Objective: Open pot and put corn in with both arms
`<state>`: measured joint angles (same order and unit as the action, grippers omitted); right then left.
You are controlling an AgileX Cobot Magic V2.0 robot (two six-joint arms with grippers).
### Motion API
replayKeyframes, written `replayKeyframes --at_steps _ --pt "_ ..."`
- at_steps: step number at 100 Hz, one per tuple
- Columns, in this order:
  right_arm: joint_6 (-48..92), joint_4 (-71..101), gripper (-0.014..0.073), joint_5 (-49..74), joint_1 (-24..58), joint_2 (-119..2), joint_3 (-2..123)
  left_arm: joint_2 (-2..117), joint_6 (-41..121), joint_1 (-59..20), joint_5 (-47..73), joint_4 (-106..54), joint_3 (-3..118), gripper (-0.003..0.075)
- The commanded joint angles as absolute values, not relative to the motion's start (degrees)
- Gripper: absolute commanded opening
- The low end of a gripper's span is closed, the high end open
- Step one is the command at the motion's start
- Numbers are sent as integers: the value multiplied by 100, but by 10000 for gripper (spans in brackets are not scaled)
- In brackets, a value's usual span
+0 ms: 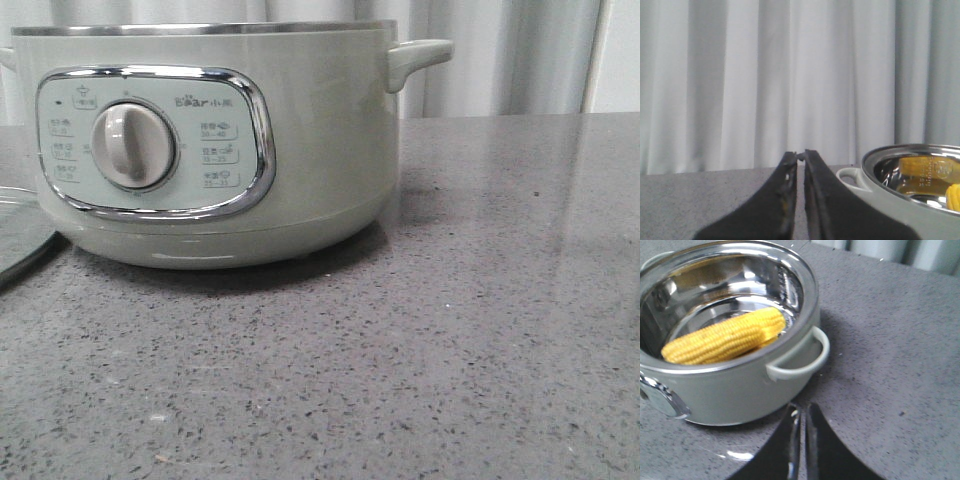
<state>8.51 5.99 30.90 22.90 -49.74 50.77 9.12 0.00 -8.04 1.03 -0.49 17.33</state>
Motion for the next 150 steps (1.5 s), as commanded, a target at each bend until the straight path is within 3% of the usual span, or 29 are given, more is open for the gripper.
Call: replayKeyframes --at_steps 1,29,48,70,150 --pt "904 430 -74 2216 2283 -4440 4680 775 -44 -810 98 -104 1865 -20" --pt "904 544 -74 1865 2283 -3102 3184 9 -44 -810 344 -251 1522 -20" --pt "904 694 -74 949 2283 -2113 2290 -211 -44 -810 499 -338 1447 -20" --pt "904 725 -74 799 2283 -1209 1953 -211 -44 -810 1030 -599 1447 -20" --pt "904 725 -74 798 2283 -1072 1953 -211 -44 -810 1042 -599 1424 -20"
